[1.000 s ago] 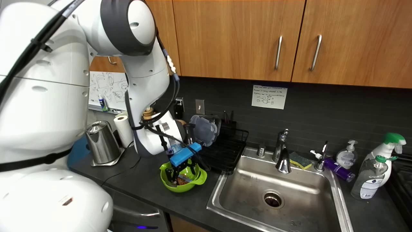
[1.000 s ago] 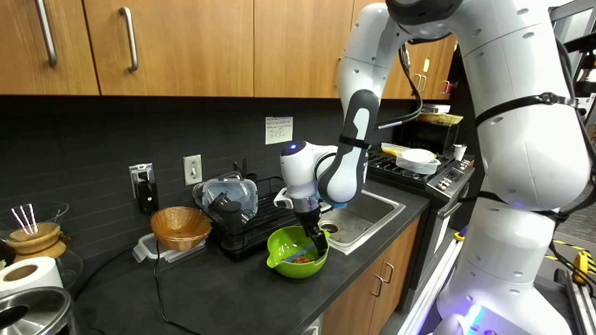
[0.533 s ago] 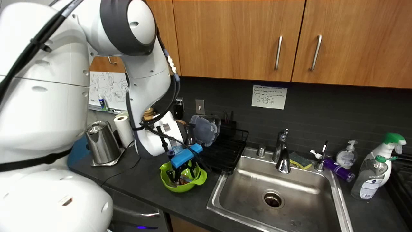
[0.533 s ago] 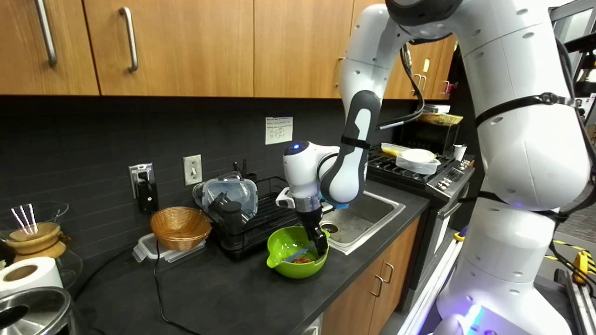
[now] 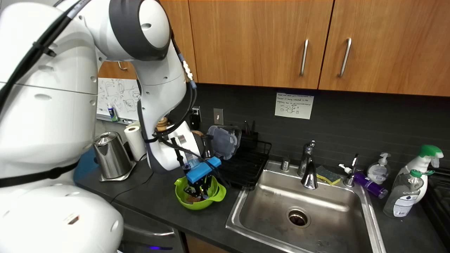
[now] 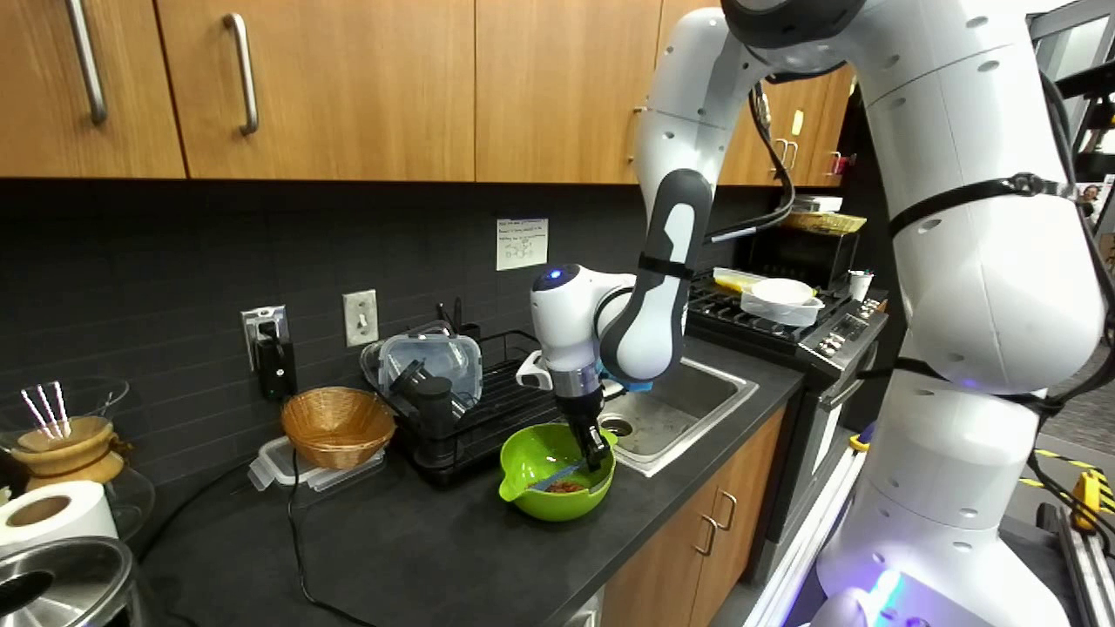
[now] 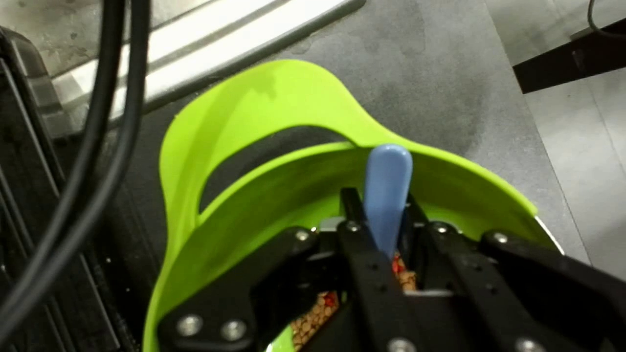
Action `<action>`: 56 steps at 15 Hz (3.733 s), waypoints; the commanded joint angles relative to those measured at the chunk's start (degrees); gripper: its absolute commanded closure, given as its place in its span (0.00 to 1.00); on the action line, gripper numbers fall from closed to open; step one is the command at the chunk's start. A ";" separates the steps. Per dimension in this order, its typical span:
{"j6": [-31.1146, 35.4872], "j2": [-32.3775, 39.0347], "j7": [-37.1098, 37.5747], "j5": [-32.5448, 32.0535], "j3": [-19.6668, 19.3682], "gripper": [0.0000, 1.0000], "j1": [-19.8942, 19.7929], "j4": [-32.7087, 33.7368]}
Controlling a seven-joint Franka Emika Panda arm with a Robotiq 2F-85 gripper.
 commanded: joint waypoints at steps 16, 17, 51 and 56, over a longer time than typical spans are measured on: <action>0.85 -3.81 -0.24 0.49 -0.37 0.95 0.49 -2.35; 0.72 -3.96 -0.22 0.49 -0.40 0.95 0.51 -2.41; -31.86 -12.30 2.52 9.63 3.01 0.95 4.45 -1.75; -32.42 -10.22 1.27 10.12 3.04 0.95 4.07 0.62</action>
